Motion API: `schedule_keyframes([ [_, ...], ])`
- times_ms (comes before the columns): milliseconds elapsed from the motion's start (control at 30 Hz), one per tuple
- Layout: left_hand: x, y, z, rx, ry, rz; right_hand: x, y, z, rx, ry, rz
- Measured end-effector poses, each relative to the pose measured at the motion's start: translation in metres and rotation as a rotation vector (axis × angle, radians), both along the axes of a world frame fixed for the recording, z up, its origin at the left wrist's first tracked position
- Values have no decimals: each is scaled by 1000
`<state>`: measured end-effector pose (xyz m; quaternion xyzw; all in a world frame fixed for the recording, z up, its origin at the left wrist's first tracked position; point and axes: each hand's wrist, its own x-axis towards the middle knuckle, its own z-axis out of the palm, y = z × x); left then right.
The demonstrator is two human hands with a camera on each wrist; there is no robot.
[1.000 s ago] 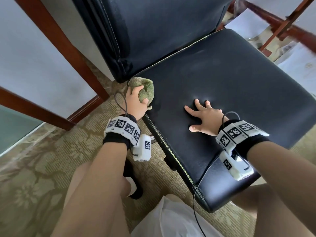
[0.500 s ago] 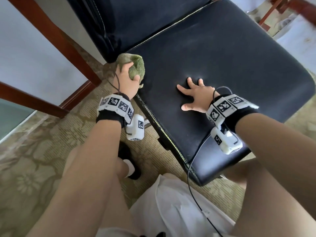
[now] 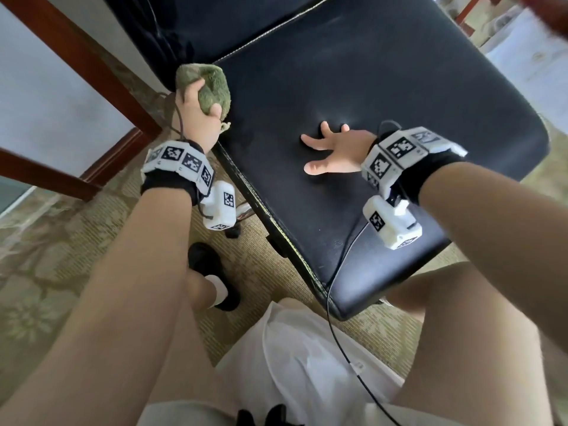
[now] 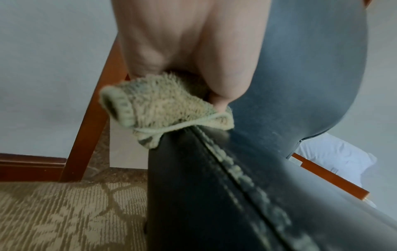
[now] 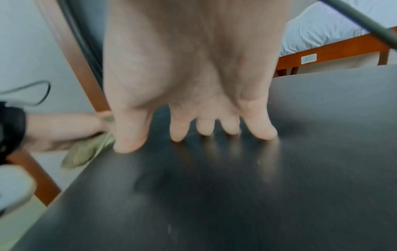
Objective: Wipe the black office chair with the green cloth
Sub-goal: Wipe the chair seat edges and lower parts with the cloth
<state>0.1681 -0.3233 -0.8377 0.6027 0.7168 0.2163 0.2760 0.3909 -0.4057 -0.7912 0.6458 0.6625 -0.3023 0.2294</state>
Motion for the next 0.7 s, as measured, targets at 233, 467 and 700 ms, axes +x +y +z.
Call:
schedule_keyframes([
  [233, -5, -4, 1, -8, -8, -93, 14, 14, 14, -1, 81, 13],
  [467, -2, 9, 7, -46, -16, -69, -6, 1, -3, 59, -80, 175],
  [700, -1, -12, 3, -19, 22, -111, -8, 3, -1, 56, -112, 182],
])
